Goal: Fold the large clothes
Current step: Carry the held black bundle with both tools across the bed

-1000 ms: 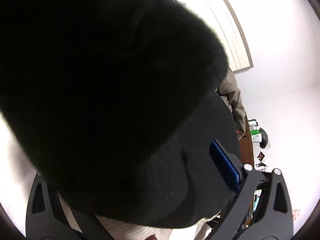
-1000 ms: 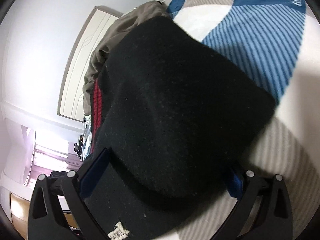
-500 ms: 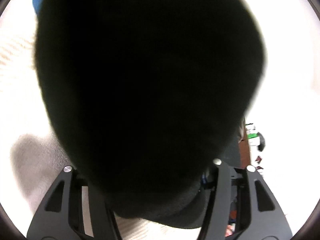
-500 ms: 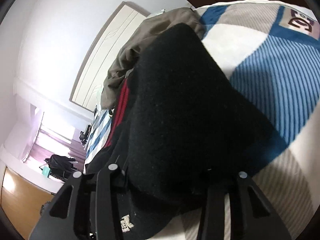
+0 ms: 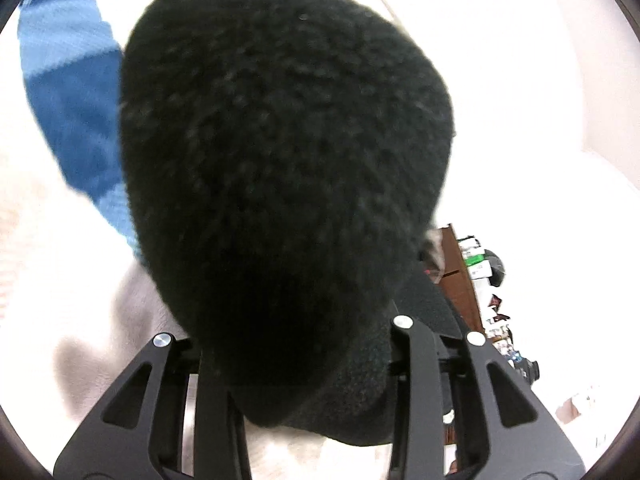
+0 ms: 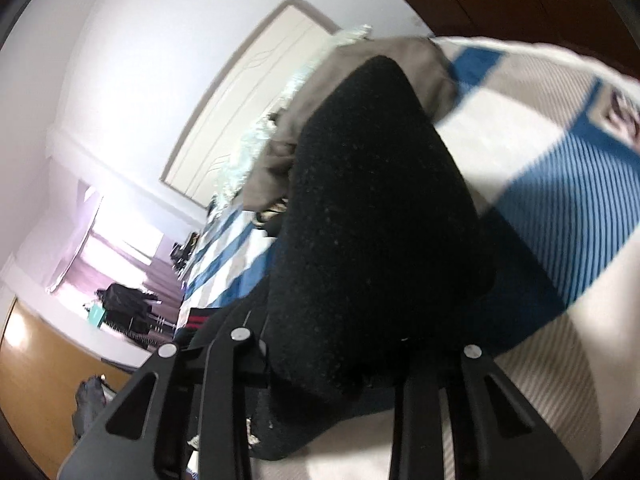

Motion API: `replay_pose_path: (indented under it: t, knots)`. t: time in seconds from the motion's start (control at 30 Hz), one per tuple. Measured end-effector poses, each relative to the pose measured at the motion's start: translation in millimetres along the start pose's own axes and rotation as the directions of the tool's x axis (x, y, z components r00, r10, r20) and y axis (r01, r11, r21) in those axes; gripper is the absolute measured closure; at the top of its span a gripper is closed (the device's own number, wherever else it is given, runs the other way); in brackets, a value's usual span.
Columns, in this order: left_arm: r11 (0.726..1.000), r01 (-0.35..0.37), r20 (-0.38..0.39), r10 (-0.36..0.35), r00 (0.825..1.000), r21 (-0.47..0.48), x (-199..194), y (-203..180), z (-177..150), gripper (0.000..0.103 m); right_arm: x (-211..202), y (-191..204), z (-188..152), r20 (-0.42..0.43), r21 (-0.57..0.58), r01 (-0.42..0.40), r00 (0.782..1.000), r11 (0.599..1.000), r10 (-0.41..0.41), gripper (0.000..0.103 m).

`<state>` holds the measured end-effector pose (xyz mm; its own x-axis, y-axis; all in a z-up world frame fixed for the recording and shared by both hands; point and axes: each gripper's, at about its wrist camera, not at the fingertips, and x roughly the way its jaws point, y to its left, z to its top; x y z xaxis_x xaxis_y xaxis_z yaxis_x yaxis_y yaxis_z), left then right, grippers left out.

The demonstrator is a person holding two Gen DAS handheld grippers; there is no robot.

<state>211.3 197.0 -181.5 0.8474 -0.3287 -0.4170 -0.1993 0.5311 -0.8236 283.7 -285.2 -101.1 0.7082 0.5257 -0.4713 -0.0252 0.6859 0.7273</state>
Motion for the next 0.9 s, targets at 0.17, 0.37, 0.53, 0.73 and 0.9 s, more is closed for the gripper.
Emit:
replay_pose_path:
  t: [0.17,0.37,0.53,0.73,0.9]
  knots:
    - [0.999,0.042,0.004,-0.042,0.999,0.010,-36,-21,28,0.071,-11,61,11,-0.007,-0.067,-0.033,0.999,0.997,0.033,0.072]
    - [0.999,0.054,0.053,-0.054,0.997,0.002,-92,-18,75,0.071,2,154,1,-0.041,-0.152,-0.099,0.995,0.983,0.094,0.072]
    - [0.999,0.034,0.137,-0.037,0.990,0.022,-164,2,124,0.071,37,232,-21,-0.095,-0.203,-0.179,0.982,0.963,0.162,0.072]
    - [0.998,-0.054,0.278,0.043,0.960,0.032,-264,47,208,0.071,112,353,-72,-0.207,-0.279,-0.290,0.949,0.916,0.237,0.072]
    - [0.984,-0.175,0.386,0.156,0.909,0.015,-329,86,276,0.071,197,441,-127,-0.337,-0.290,-0.384,0.898,0.877,0.282,0.073]
